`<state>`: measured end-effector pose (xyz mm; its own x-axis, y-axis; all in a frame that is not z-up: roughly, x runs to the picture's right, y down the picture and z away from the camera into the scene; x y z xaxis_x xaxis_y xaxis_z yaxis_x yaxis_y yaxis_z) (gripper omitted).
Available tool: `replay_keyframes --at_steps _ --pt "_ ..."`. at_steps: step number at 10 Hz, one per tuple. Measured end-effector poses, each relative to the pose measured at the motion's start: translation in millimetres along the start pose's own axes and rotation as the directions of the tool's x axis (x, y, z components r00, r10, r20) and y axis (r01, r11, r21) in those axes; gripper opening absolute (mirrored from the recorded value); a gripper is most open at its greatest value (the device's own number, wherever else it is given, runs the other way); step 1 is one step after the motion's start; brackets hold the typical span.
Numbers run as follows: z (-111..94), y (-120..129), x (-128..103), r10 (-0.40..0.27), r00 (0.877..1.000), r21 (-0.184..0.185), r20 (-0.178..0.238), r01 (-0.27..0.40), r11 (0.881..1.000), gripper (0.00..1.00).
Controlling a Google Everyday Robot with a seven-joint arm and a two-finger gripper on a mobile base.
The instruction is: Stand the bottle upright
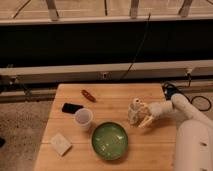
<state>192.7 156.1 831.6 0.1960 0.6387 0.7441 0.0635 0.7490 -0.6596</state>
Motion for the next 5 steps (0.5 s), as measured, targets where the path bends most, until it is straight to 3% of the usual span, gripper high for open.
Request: replay_keyframes --at_steps 2,3,4,5 --pt "-12.2 -0.1 5.0 0.028 1.0 0.109 0.001 -0.028 0.994 0.8" --pt "-10.2 -1.7 -0.6 0.007 1.0 0.103 0.006 -0.007 0.995 0.8" --pt "-7.6 -2.7 -5.8 -0.011 1.0 0.071 0.009 0.01 0.997 0.8" --pt "-5.4 -4.3 -9.1 -0.015 1.0 0.016 0.013 0.015 1.0 0.8"
